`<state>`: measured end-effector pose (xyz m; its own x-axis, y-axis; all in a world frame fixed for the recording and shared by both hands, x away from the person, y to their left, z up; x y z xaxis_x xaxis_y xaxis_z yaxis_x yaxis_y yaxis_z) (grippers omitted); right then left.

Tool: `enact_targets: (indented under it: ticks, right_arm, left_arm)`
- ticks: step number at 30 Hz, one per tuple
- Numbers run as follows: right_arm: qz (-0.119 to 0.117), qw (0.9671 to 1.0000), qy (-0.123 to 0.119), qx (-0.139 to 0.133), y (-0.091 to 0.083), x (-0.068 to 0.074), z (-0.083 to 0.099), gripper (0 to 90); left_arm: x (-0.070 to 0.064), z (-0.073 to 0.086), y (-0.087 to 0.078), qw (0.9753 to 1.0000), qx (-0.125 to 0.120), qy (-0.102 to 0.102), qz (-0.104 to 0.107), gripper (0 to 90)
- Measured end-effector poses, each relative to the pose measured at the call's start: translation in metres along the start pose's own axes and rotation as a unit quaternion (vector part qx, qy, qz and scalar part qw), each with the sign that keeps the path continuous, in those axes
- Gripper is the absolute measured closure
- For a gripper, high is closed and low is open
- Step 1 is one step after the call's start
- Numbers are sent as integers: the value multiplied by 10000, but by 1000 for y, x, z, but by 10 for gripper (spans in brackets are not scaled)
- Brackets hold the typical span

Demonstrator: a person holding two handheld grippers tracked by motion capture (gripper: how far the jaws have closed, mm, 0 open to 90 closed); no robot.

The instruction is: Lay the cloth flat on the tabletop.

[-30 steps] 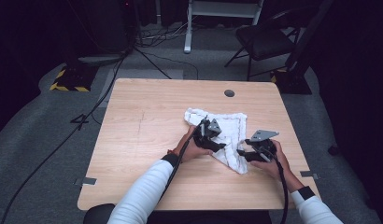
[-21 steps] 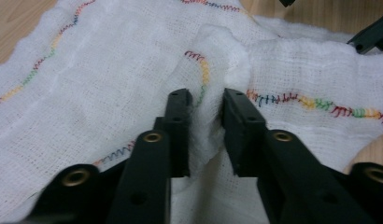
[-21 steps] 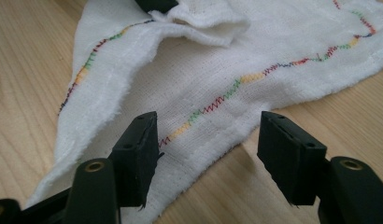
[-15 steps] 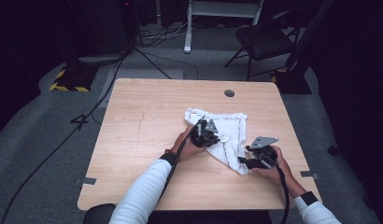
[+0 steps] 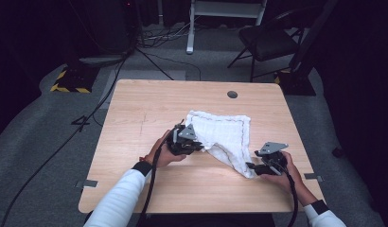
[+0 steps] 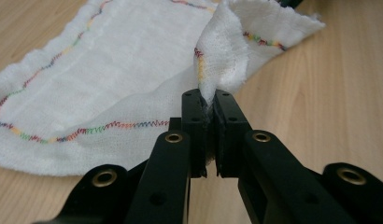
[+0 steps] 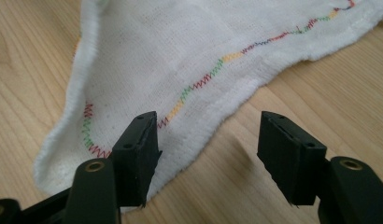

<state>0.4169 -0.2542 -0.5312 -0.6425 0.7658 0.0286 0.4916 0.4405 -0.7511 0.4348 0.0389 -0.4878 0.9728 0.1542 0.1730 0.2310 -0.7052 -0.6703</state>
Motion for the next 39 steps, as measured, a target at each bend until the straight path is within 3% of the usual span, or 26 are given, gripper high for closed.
enact_targets:
  ticks: [8,13,20,23,25,30,35,39]
  right_arm:
    - [50,10000,74,-2,-9,-4,9,386]
    - [109,9999,38,72,-14,-5,14,374]
    - [140,9999,-5,96,-22,-4,25,373]
    - [142,9999,9,65,-24,-4,28,370]
    - [94,9999,37,40,-26,-3,28,368]
    - [-5,9998,-16,-222,-33,5,21,373]
    - [-85,9993,-223,-283,-29,17,12,384]
    - [-116,9991,-344,-208,-21,23,9,387]
  left_arm:
    - [-31,25,-20,9990,308,222,240,846]
    - [-45,37,-18,9981,455,179,387,841]
    - [-54,50,-16,9976,562,-23,394,773]
    - [-57,54,-20,9980,550,-149,291,698]
    - [-56,55,-24,9980,539,-308,98,593]
    - [-57,55,-37,9968,302,-702,-231,397]
    - [-56,43,-29,9966,211,-728,-336,299]
    - [-50,33,-13,9965,358,-661,-376,283]
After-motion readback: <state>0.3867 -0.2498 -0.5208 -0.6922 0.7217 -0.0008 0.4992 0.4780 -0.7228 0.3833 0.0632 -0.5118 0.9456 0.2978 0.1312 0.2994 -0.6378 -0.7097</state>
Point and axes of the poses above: each handheld gripper's, and its own axes: y roughly forward along the jaws, z roughly out of its underside, x roughly to its left, the point moved 6 cm from there along y, roughly forward along the jaws, and after that the axes turned 13 degrees about y, right-handed, at the moved point
